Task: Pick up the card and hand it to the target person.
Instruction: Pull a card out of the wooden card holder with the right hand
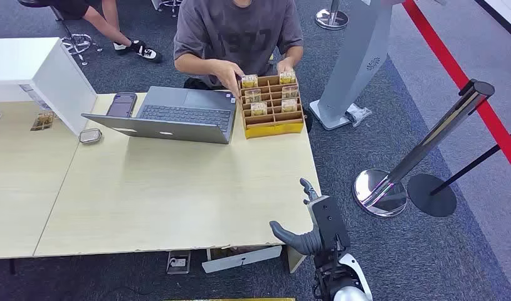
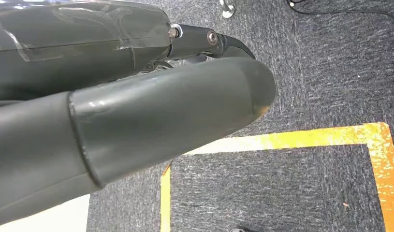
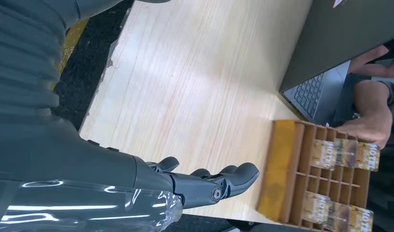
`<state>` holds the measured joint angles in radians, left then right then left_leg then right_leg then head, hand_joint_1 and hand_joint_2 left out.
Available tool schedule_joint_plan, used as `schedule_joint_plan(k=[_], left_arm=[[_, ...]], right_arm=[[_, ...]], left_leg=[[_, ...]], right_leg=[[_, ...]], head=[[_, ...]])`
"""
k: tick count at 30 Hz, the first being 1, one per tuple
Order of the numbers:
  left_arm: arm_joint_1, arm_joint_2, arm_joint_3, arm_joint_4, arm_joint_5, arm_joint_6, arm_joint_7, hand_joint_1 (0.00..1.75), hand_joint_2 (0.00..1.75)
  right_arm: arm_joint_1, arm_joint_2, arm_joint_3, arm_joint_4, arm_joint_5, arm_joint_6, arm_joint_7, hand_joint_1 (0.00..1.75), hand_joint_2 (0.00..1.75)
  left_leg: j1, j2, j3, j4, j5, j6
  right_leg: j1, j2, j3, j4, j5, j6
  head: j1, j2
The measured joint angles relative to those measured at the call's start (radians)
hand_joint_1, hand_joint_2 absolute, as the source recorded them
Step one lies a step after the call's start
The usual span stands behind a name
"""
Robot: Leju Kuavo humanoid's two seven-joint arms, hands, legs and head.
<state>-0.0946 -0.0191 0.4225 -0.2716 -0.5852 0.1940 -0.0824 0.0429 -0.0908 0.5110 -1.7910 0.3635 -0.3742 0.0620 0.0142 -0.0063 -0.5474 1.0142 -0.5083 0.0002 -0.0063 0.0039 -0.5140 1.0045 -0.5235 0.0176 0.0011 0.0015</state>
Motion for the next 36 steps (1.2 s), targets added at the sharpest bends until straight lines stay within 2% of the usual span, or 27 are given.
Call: schedule_joint_plan(k=[36], left_arm=[[0.0, -0.001, 0.024, -0.005, -0.005, 0.002, 0.014, 0.0, 0.0]], right_arm=[[0.001, 0.0, 0.0, 0.0, 0.004, -0.016, 0.014, 0.0, 1.75]], left_leg=[[0.0, 0.0, 0.0, 0.0, 0.0, 0.0]], right_leg=[[0.0, 0.0, 0.0, 0.0, 0.0, 0.0]], head=[[0.0, 0.0]])
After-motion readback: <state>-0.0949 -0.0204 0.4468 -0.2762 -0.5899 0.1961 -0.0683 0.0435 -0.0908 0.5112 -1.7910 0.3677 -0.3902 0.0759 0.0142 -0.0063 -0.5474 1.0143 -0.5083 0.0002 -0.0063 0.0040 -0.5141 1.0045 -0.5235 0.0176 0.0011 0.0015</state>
